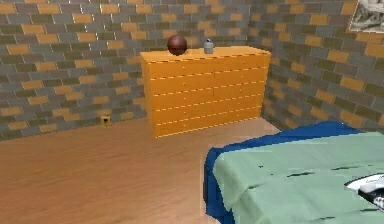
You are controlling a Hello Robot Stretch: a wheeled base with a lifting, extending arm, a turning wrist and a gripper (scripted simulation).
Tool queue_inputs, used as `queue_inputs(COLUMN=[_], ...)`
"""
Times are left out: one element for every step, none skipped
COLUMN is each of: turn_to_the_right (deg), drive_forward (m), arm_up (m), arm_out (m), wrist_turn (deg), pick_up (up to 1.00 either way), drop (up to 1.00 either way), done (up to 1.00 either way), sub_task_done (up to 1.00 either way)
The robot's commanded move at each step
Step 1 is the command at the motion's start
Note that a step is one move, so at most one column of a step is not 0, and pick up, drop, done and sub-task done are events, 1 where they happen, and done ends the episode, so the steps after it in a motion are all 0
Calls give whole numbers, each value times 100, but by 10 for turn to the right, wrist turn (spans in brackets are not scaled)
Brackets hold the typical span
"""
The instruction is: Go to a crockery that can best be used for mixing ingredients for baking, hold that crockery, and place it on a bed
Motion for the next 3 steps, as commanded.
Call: queue_inputs(turn_to_the_right=[0,0,0], drive_forward=[0,0,0], arm_up=[0,-22,-32], arm_out=[0,0,0], wrist_turn=[390,0,0], pick_up=[0,0,0], drop=[0,0,0], done=[0,0,0], sub_task_done=[0,0,0])
